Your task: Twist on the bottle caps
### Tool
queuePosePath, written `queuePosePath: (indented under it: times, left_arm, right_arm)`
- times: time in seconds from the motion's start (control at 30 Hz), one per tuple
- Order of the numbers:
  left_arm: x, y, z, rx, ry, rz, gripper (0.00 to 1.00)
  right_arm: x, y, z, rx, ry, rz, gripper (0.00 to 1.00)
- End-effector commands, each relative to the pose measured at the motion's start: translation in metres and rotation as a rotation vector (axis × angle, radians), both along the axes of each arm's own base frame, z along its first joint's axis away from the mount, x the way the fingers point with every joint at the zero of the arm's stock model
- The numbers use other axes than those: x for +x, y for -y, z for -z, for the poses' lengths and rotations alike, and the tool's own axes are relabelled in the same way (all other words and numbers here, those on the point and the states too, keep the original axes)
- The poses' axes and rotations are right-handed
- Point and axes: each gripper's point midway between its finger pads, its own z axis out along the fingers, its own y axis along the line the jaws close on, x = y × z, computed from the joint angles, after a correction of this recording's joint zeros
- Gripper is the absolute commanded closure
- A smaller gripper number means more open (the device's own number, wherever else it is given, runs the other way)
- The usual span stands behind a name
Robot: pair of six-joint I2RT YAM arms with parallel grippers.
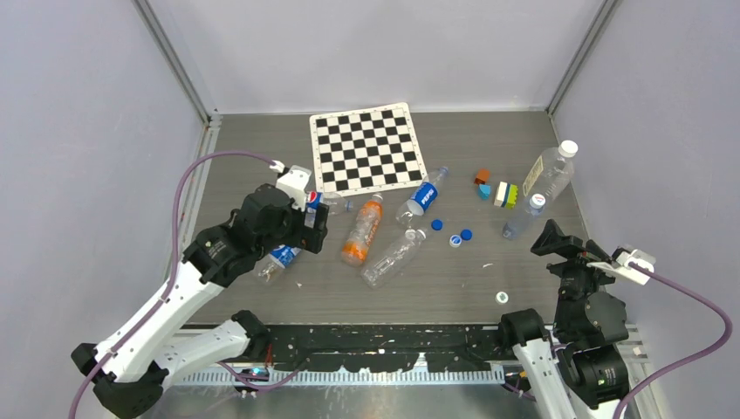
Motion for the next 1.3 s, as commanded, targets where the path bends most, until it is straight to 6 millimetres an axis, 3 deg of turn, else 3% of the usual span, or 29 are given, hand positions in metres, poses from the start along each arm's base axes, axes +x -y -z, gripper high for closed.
queuePosePath:
  times: [0.0, 0.33, 0.47, 0.7, 0.87, 1.03, 1.13, 1.17, 1.2, 1.23, 1.27]
  left_arm:
    - [0.013, -0.006, -0.010, 0.026, 0.075, -0.031, 0.00]
    - [0.030, -0.021, 0.016, 0.142, 0.050, -0.122, 0.00]
    - [0.039, -0.047, 0.046, 0.226, -0.062, -0.234, 0.00]
    - [0.042, -0.074, 0.102, 0.141, -0.267, -0.346, 0.00]
    - [0.036, -0.075, 0.140, 0.032, -0.405, -0.366, 0.00]
    - [0.032, -0.069, 0.162, 0.002, -0.465, -0.363, 0.00]
    - [0.031, -0.064, 0.172, -0.021, -0.510, -0.358, 0.00]
    - [0.031, -0.064, 0.173, -0.032, -0.525, -0.361, 0.00]
    - [0.032, -0.063, 0.174, -0.043, -0.537, -0.364, 0.00]
    - [0.034, -0.063, 0.175, -0.055, -0.546, -0.369, 0.00]
    - [0.035, -0.064, 0.177, -0.064, -0.554, -0.376, 0.01]
  right_arm:
    - [-0.004, 0.000, -0.012, 0.013, 0.039, -0.003, 0.00]
    - [0.007, -0.008, -0.012, 0.012, -0.015, -0.036, 0.00]
    - [0.013, -0.012, -0.011, 0.004, -0.047, -0.057, 0.00]
    - [0.021, -0.019, -0.005, -0.004, -0.100, -0.085, 0.00]
    - [0.024, -0.025, -0.002, -0.001, -0.112, -0.118, 0.00]
    - [0.029, -0.035, -0.005, -0.006, -0.140, -0.175, 0.00]
    - [0.036, -0.054, -0.002, -0.013, -0.216, -0.276, 0.00]
    - [0.035, -0.058, -0.009, -0.013, -0.218, -0.297, 0.00]
    - [0.039, -0.066, -0.002, -0.014, -0.272, -0.340, 0.00]
    - [0.038, -0.070, -0.009, -0.010, -0.275, -0.364, 0.00]
    - [0.040, -0.077, -0.002, -0.003, -0.334, -0.395, 0.00]
